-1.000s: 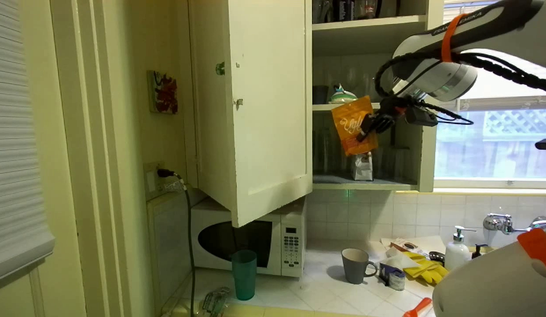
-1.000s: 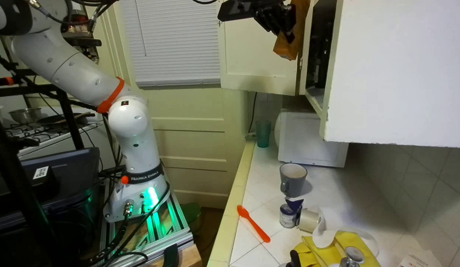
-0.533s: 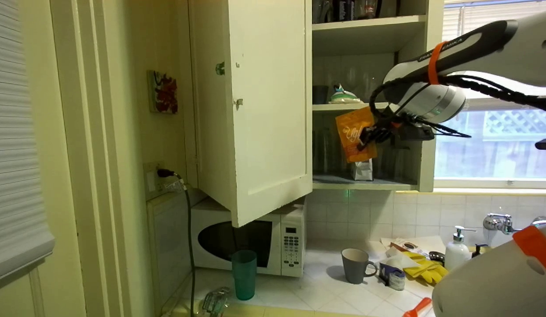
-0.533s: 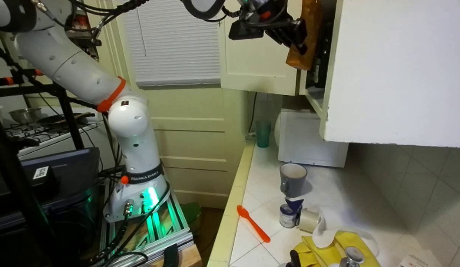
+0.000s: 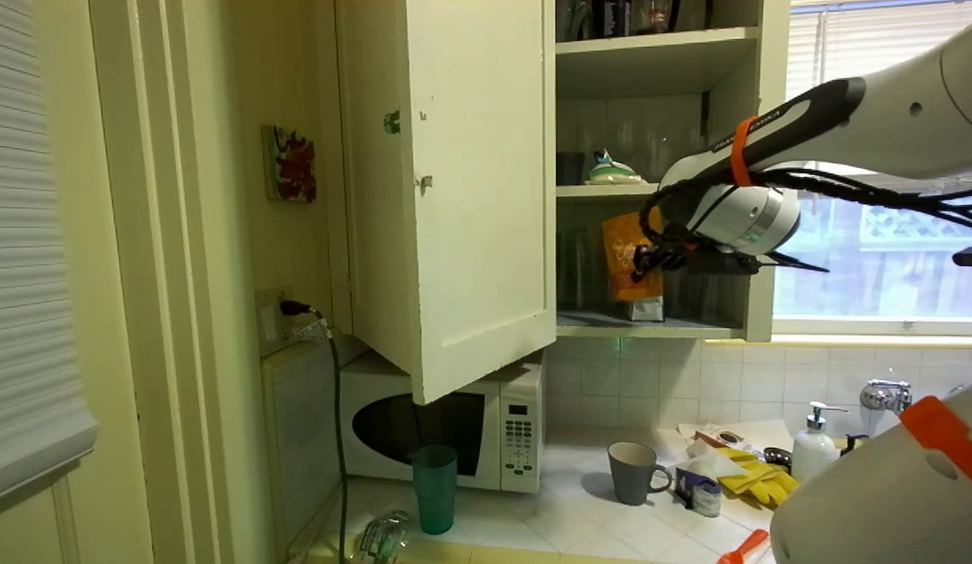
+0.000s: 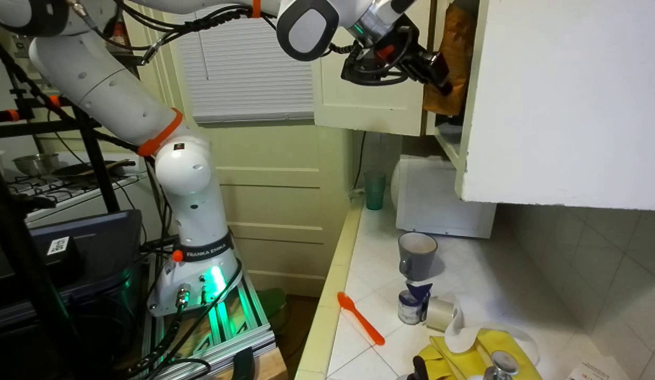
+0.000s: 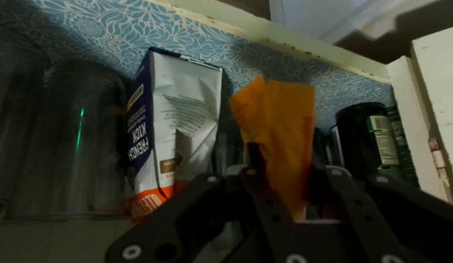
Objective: Move the orange bag to the bottom shelf
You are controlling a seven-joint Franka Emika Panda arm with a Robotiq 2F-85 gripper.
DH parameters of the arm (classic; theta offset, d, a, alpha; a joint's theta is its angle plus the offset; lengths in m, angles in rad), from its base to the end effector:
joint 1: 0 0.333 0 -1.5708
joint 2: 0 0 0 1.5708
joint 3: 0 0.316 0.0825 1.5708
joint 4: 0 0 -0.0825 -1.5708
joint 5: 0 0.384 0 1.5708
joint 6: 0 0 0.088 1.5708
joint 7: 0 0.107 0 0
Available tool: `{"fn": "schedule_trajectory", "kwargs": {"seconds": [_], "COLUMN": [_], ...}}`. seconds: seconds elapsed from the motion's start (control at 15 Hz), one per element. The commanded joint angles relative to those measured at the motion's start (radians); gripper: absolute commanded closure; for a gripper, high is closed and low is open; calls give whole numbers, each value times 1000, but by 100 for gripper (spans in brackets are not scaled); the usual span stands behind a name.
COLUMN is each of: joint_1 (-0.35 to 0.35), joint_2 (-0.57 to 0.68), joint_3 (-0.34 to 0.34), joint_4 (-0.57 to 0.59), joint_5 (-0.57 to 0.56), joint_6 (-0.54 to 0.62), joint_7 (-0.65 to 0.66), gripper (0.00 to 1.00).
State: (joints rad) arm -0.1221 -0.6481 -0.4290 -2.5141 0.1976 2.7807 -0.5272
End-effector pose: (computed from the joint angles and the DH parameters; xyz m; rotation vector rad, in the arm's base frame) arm 0.3382 -0.2536 0.5767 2.7363 -0.2982 1.3708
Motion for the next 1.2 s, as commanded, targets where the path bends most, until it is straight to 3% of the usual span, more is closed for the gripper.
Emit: {"fn": "schedule_trajectory", "kwargs": {"seconds": [0.0, 0.67, 1.13], "joint_1": [14, 66, 53], "joint_2": [39, 149, 249], "joint_3": [-7, 2, 56], "joint_4": [-24, -39, -38], "joint_5": [-36, -14, 13], "joint_6": [106, 219, 414], "joint_7": [69, 192, 240], "gripper": [93, 93, 93]}}
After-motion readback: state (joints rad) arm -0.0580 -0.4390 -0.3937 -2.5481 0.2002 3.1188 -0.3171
